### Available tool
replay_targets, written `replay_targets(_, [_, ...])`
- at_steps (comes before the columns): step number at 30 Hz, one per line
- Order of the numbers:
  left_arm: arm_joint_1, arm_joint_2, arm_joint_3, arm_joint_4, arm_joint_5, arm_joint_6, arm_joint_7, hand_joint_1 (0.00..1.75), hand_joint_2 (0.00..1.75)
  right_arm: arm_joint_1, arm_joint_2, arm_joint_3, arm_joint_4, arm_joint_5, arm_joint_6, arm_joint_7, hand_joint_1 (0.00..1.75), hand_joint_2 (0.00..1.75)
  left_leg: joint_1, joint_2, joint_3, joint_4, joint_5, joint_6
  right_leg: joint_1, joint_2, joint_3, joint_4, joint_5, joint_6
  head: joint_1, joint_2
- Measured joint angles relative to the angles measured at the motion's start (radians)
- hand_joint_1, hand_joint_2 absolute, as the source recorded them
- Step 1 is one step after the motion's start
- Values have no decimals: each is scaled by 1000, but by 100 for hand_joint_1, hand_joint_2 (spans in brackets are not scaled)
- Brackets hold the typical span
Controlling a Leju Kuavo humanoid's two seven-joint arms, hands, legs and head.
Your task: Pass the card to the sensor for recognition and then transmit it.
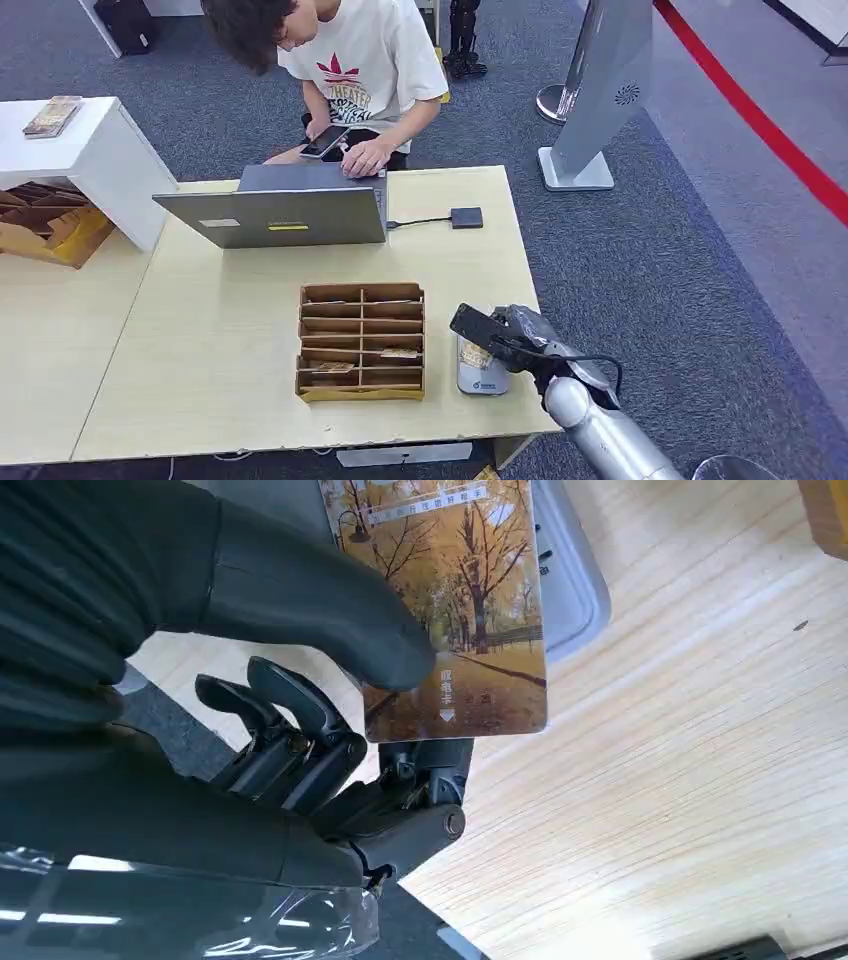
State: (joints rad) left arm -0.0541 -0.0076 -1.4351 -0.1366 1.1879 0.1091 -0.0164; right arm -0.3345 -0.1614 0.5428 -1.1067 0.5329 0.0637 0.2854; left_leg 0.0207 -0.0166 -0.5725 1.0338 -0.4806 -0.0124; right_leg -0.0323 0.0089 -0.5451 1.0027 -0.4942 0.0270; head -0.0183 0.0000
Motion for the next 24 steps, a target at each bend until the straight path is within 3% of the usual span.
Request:
replay_targets(3, [0,0,0,0,3,0,-5,0,0,5,0,-8,-5,0,-47,-22,175,175,0,0,-1,0,0,0,0,0,0,0,0,0,0,0])
replay_targets(6, [2,-1,0,0,13,0,-11,0,0,32,12,-38,-46,-42,-128,-84,175,175,0,-1,-2,0,0,0,0,-1,-1,0,0,0,0,0])
replay_targets(16, [5,-11,2,0,33,8,-31,0,0,121,77,-136,-324,-80,-337,-226,175,175,0,-1,-7,0,0,0,0,0,-6,0,0,0,0,0])
replay_targets(24, [6,-15,3,0,34,11,-35,0,0,175,104,-148,-489,-50,-369,-263,175,175,0,-1,-7,0,0,0,0,0,-7,0,-1,0,0,0])
